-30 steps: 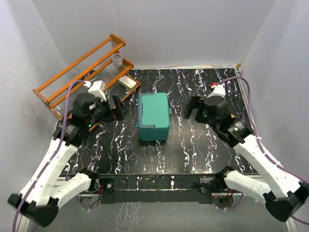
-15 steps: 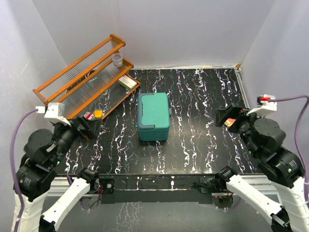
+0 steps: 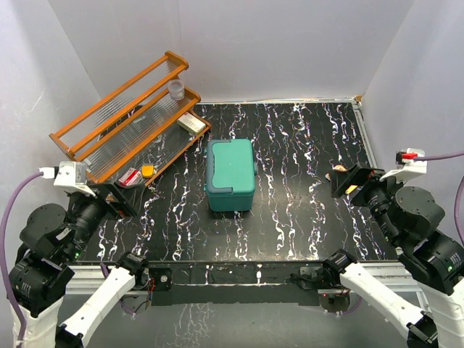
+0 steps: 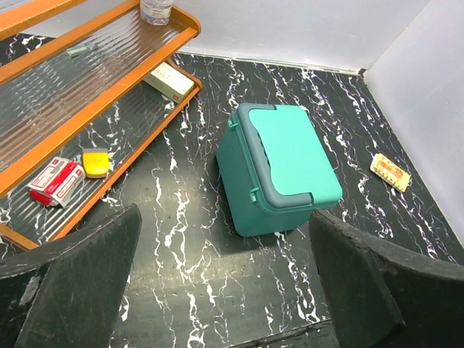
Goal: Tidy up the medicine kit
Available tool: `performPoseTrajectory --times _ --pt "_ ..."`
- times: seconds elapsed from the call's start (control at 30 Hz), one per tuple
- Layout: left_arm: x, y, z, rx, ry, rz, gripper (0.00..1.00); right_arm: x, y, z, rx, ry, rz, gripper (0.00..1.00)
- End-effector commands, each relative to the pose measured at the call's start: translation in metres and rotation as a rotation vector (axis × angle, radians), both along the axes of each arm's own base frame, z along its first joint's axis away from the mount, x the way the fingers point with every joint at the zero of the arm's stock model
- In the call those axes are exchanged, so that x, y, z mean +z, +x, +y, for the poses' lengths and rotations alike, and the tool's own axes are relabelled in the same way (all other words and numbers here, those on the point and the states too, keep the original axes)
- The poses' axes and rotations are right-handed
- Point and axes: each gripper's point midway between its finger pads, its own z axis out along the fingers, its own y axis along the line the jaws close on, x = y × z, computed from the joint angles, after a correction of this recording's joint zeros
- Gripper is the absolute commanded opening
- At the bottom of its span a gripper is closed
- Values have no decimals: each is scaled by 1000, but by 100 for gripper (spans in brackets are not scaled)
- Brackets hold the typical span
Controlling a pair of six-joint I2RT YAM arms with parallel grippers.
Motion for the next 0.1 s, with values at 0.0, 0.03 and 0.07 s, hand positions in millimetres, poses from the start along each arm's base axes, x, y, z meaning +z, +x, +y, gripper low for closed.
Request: performPoseTrajectory --times 0.0,0.03,0.07 --pt "2 -3 4 11 12 -9 99 12 -2 0 3 45 -42 98" --pt "3 -3 4 11 11 -9 99 11 -2 0 1 46 -39 98" --pt "2 -2 4 10 11 -8 99 9 -1 1 3 45 -35 98"
